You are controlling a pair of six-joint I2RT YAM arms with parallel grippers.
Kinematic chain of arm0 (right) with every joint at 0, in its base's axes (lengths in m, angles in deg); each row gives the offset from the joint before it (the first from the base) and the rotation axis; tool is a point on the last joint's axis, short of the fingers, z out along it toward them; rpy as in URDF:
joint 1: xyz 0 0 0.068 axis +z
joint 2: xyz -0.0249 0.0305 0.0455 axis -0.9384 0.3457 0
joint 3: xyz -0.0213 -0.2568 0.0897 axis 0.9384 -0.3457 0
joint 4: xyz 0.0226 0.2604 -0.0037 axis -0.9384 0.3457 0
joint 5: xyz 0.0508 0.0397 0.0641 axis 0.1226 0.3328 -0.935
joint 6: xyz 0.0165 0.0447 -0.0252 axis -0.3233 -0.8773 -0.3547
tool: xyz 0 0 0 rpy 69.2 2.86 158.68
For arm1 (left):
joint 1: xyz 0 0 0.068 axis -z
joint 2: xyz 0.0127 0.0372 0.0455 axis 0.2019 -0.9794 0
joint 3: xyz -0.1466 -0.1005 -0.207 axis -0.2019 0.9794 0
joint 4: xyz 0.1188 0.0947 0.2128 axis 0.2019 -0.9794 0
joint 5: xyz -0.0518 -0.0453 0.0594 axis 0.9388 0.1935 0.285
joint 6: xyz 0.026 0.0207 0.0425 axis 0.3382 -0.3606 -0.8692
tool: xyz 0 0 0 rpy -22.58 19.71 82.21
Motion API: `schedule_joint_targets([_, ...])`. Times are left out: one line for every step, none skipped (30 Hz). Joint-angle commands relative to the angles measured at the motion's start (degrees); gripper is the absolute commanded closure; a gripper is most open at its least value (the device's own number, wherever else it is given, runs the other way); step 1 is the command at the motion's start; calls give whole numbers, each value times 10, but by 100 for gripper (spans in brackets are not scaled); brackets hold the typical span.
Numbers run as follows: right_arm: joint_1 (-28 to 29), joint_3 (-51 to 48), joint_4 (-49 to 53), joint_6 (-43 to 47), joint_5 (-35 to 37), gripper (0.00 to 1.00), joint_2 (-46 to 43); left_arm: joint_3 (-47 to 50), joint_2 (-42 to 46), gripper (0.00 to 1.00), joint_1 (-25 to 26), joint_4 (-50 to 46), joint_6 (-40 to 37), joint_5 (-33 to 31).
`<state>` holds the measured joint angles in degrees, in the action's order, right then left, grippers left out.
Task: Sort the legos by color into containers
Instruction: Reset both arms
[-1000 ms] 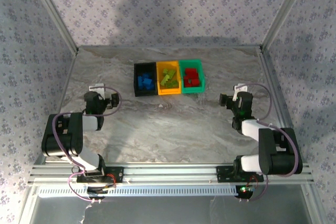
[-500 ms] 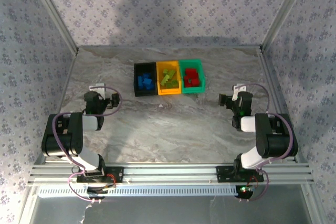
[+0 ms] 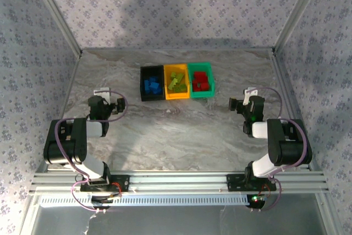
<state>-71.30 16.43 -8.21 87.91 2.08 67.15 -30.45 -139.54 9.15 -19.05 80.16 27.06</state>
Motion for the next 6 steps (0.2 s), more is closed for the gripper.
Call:
schedule_joint_targets([-1, 10, -14, 10, -3, 0, 0, -12, 1, 0, 0, 25, -7, 9])
schedule_joint_targets([-2, 11, -13, 10, -5, 0, -1, -12, 1, 0, 0, 25, -7, 9])
schedule_joint_targets([-3, 11, -12, 10, -6, 0, 0, -12, 1, 0, 0, 25, -7, 10])
schedule_joint_targets([-3, 11, -12, 9, -6, 0, -1, -12, 1, 0, 0, 25, -7, 9])
schedule_joint_targets([-3, 11, -13, 9, -6, 0, -1, -12, 1, 0, 0, 25, -7, 10])
schedule_joint_targets([-3, 11, -13, 10, -6, 0, -1, -12, 1, 0, 0, 25, -8, 9])
